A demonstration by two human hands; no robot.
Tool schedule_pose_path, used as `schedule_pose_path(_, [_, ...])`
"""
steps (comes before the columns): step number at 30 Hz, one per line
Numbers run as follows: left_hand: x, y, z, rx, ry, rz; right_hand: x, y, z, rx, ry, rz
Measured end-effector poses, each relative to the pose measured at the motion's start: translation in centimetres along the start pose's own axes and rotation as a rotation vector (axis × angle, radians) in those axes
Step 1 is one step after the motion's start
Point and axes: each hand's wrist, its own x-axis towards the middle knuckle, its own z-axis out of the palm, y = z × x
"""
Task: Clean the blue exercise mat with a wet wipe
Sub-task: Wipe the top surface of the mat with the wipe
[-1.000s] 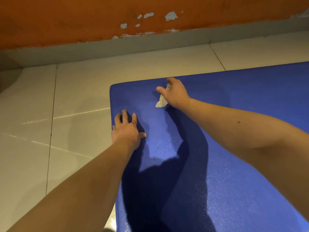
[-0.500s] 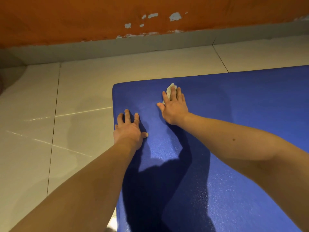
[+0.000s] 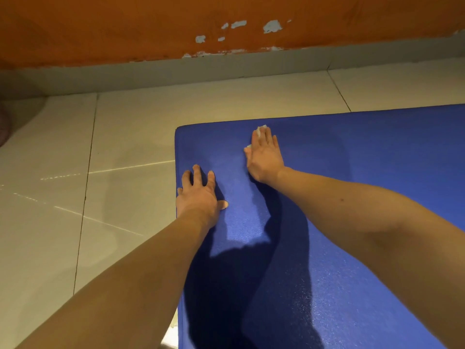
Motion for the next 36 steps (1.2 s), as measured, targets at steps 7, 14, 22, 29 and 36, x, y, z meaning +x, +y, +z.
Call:
schedule_pose_path(7, [-0.2,-0.1,-0.1,-0.025,-0.006,-0.002,1.0,-4.9,0.2,-0.199,-0.114,-0.297])
schedule_pose_path(14, [-0.2,0.0,-0.2,-0.013,-0.002,-0.004,3.1,-2.6,-1.3,-0.144,-0.096,-0.036])
schedule_pose_path(22, [-0.2,-0.1,-0.2,-0.02,-0.01,-0.001,3.1,-3.6,-1.1,-0.229,-0.086,-0.269])
schedule_pose_path(29, [-0.2,-0.2,-0.1,-0.012,-0.01,0.011,4.4,-2.9,-1.5,-0.157,-0.062,-0.05])
schedule_pose_path(36, [-0.1,-0.4,-0.1,-0.041,-0.021,0.023,1.2,-6.0,0.0,-0.202,-0.099,-0.358])
